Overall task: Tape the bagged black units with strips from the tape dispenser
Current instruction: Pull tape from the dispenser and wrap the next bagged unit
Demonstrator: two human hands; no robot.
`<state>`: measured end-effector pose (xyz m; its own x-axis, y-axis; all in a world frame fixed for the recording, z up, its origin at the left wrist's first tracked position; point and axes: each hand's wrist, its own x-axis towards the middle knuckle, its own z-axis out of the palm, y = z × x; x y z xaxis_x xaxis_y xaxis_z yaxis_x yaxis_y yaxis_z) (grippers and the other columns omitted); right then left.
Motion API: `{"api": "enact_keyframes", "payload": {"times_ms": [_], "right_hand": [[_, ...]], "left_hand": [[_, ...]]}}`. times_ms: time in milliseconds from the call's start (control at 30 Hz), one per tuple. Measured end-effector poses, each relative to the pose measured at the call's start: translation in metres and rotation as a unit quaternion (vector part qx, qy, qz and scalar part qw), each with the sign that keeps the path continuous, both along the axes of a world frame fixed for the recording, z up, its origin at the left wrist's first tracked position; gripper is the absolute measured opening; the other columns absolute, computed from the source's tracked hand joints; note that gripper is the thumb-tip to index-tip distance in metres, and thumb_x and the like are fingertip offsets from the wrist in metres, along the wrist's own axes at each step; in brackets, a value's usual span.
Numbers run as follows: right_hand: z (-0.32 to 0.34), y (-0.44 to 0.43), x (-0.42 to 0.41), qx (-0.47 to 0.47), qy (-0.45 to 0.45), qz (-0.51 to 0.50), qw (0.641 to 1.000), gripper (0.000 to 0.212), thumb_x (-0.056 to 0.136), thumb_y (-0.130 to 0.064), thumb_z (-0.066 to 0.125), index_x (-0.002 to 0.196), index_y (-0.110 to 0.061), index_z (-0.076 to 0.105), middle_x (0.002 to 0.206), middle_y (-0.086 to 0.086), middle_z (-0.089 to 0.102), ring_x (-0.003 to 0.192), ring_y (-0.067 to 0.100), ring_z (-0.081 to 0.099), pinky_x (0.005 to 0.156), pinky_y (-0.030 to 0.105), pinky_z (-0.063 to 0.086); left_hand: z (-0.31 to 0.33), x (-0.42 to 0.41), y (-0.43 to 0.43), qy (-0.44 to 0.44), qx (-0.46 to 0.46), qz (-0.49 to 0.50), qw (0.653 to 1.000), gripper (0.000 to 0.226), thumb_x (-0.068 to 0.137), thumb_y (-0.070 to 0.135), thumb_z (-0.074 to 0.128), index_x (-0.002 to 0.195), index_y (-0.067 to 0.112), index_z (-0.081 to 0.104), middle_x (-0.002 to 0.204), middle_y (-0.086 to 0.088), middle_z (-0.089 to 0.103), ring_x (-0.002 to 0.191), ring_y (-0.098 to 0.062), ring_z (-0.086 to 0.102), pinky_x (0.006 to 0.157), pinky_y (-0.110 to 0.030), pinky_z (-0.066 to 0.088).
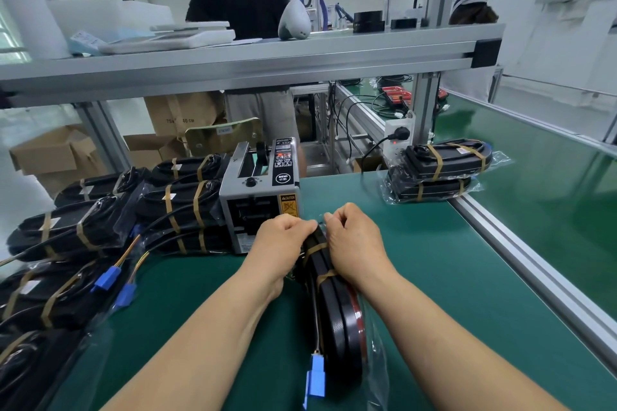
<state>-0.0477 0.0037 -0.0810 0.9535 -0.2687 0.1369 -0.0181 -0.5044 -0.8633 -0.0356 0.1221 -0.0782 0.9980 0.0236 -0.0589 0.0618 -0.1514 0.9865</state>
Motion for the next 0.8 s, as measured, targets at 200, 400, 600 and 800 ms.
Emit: {"api": "enact_keyframes", "payload": {"times_ms": [200,400,600,800], "right_hand": [[-0.001,-0.001,0.0,0.01,0.004,0.002,1.0,0.025,0.101,-0.031,0.047,0.084,-0.014,0.052,0.085,0.001,0.061,0.087,0.026,0.055,0.074,0.035,0.042],[-0.002,0.0,-0.001,0.026,0.011,-0.009,1.0,0.026,0.1,-0.033,0.048,0.081,-0.016,0.051,0.082,-0.003,0.059,0.081,0.02,0.053,0.069,0.034,0.038],[0.007,0.002,-0.001,0.001,0.111,0.053,0.992,0.042,0.106,-0.037,0.028,0.09,-0.013,0.058,0.094,0.004,0.061,0.101,0.029,0.055,0.08,0.033,0.037],[0.02,0.003,-0.029,0.155,0.137,0.136,0.969,0.064,0.085,-0.066,0.05,0.101,-0.01,0.074,0.105,0.011,0.074,0.102,0.032,0.068,0.098,0.047,0.052]], "left_hand": [[0.002,0.001,0.003,0.064,-0.007,-0.049,0.997,0.015,0.086,0.032,0.07,0.08,0.019,0.064,0.056,0.008,0.06,0.043,-0.003,0.05,0.042,-0.016,0.037],[0.005,-0.001,0.016,0.102,-0.045,-0.124,0.986,0.016,0.085,0.017,0.074,0.084,0.019,0.058,0.066,0.003,0.06,0.062,-0.012,0.054,0.057,-0.028,0.038],[0.01,-0.007,0.016,0.106,-0.064,-0.102,0.987,0.02,0.084,0.012,0.075,0.101,0.01,0.066,0.081,-0.001,0.068,0.075,-0.013,0.059,0.056,-0.025,0.042],[0.014,-0.029,0.023,0.005,-0.006,-0.092,0.996,0.023,0.079,0.019,0.08,0.101,0.013,0.073,0.08,0.001,0.066,0.071,-0.009,0.057,0.062,-0.02,0.045]]}}
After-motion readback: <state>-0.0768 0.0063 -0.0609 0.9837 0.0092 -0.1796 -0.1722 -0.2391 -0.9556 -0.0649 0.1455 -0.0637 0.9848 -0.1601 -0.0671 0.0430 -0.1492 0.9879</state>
